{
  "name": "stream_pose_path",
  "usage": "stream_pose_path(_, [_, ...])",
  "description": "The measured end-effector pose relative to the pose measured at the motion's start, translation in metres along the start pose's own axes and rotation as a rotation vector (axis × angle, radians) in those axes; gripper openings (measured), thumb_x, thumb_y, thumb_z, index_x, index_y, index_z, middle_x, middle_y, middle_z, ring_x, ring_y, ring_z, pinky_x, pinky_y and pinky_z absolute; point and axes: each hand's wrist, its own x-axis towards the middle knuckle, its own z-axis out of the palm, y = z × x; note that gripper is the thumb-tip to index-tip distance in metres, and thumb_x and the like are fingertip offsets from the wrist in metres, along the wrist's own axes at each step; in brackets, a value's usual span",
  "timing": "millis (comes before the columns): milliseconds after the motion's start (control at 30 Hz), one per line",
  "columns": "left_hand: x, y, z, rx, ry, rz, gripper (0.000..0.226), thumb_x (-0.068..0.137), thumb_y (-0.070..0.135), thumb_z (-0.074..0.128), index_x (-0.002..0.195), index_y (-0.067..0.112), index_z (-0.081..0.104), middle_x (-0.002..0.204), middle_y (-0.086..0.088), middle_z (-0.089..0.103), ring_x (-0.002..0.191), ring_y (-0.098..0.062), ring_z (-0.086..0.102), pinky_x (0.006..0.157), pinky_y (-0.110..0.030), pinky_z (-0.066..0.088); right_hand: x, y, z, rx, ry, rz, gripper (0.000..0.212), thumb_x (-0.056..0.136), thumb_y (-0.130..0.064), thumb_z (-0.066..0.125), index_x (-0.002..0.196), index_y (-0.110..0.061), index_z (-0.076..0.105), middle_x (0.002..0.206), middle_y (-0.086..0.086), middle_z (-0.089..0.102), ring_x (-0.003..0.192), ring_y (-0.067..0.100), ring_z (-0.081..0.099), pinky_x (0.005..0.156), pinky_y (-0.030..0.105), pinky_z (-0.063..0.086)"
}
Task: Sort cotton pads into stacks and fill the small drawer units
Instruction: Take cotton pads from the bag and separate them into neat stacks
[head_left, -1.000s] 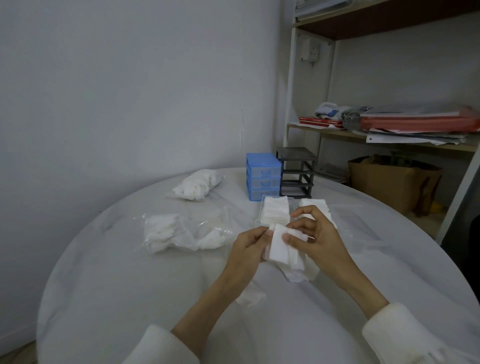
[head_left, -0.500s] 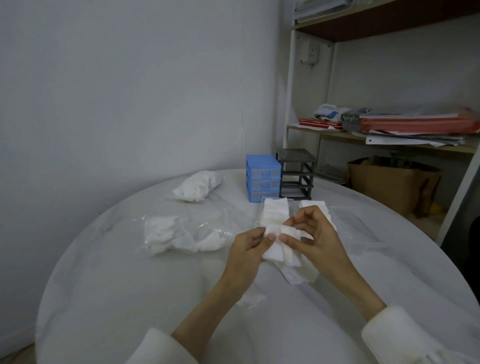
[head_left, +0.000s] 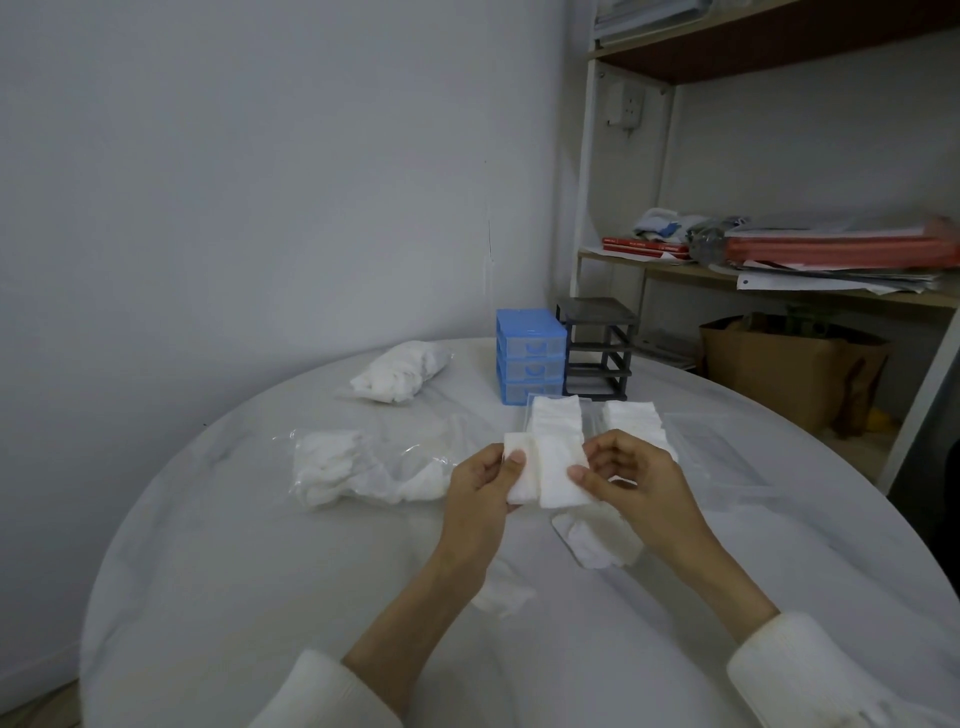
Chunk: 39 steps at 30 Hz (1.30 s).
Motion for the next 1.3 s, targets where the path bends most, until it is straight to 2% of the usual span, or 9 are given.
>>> stream_pose_path(100, [0.0, 0.001, -0.001, -0.016, 0.018, -0.001, 0.019, 0.096, 0.008, 0.049, 0.091, 0.015, 0.065, 0.081, 0.006, 0.071, 0.073, -0.001, 0.067, 0.064, -0.016, 0.053, 0.003, 0.0, -0.004, 0.059, 0.145, 0.013, 0.014, 0.079, -0.01, 0.071, 0.077, -0.017, 0.06, 0.074, -0.001, 0.059, 0.065, 0.006, 0.054, 0.06, 0.012, 0.047])
stream_pose_path(167, [0.0, 0.001, -0.001, -0.011, 0.019, -0.008, 0.018, 0.096, 0.008, 0.049, 0.09, 0.015, 0.065, 0.078, 0.008, 0.071, 0.072, -0.001, 0.067, 0.064, -0.015, 0.053, 0.004, -0.002, -0.005, 0.209, 0.221, 0.049, 0.017, 0.081, -0.004, 0.068, 0.079, -0.015, 0.055, 0.071, 0.001, 0.06, 0.065, 0.011, 0.057, 0.06, 0.015, 0.048])
stream_pose_path(300, [-0.001, 0.0, 0.0, 0.002, 0.004, -0.028, 0.017, 0.095, 0.008, 0.05, 0.091, 0.014, 0.065, 0.075, 0.008, 0.073, 0.074, -0.003, 0.068, 0.064, -0.017, 0.053, 0.0, -0.009, -0.005, 0.394, 0.14, 0.064, 0.027, 0.082, 0.005, 0.062, 0.084, -0.015, 0.044, 0.071, 0.001, 0.061, 0.063, 0.014, 0.06, 0.054, 0.02, 0.05])
stream_pose_path(433, [0.0, -0.001, 0.0, 0.01, 0.006, -0.033, 0.016, 0.095, 0.009, 0.051, 0.092, 0.011, 0.066, 0.084, 0.0, 0.072, 0.078, -0.01, 0.068, 0.066, -0.019, 0.054, -0.003, -0.009, 0.002, 0.276, -0.042, -0.029, 0.018, 0.081, 0.009, 0.063, 0.08, -0.007, 0.054, 0.077, -0.002, 0.058, 0.06, 0.008, 0.052, 0.054, 0.015, 0.044])
stream_pose_path(533, [-0.002, -0.001, 0.001, 0.02, -0.028, -0.034, 0.017, 0.096, 0.012, 0.05, 0.097, 0.011, 0.067, 0.086, -0.001, 0.072, 0.079, -0.009, 0.068, 0.067, -0.019, 0.053, -0.006, -0.009, 0.007, 0.181, -0.102, -0.05, 0.019, 0.081, 0.007, 0.064, 0.084, -0.012, 0.066, 0.083, -0.001, 0.065, 0.058, 0.004, 0.055, 0.057, 0.013, 0.044])
stream_pose_path(667, [-0.004, 0.001, 0.003, 0.024, -0.057, -0.048, 0.021, 0.097, 0.014, 0.047, 0.098, 0.014, 0.067, 0.085, 0.002, 0.073, 0.08, -0.008, 0.069, 0.066, -0.018, 0.053, -0.007, -0.004, 0.009, 0.076, -0.103, -0.063, 0.024, 0.08, 0.002, 0.068, 0.091, -0.02, 0.07, 0.087, 0.014, 0.068, 0.054, 0.003, 0.051, 0.061, 0.015, 0.047])
stream_pose_path(933, [-0.005, 0.003, 0.004, 0.012, -0.058, -0.071, 0.023, 0.098, 0.018, 0.044, 0.096, 0.018, 0.067, 0.084, 0.004, 0.073, 0.078, -0.005, 0.068, 0.063, -0.016, 0.052, -0.007, -0.004, 0.008, 0.031, -0.095, -0.107, 0.033, 0.079, -0.001, 0.069, 0.1, -0.027, 0.068, 0.095, -0.009, 0.064, 0.06, 0.002, 0.052, 0.067, 0.014, 0.047])
stream_pose_path(1067, [-0.005, 0.004, 0.005, 0.004, -0.058, -0.082, 0.024, 0.098, 0.017, 0.044, 0.094, 0.019, 0.067, 0.081, 0.006, 0.073, 0.076, -0.004, 0.069, 0.063, -0.016, 0.052, -0.007, -0.003, 0.008, 0.017, -0.113, -0.128, 0.035, 0.079, -0.001, 0.069, 0.103, -0.026, 0.068, 0.094, -0.008, 0.062, 0.062, 0.001, 0.051, 0.067, 0.014, 0.046])
stream_pose_path(1300, [-0.004, 0.003, 0.005, -0.02, -0.015, -0.132, 0.024, 0.099, 0.021, 0.043, 0.098, 0.016, 0.067, 0.09, -0.002, 0.071, 0.082, -0.012, 0.067, 0.063, -0.019, 0.053, -0.007, -0.001, 0.008, -0.08, -0.104, -0.172, 0.039, 0.078, -0.004, 0.071, 0.103, -0.034, 0.065, 0.091, -0.008, 0.057, 0.067, 0.0, 0.051, 0.067, 0.013, 0.043])
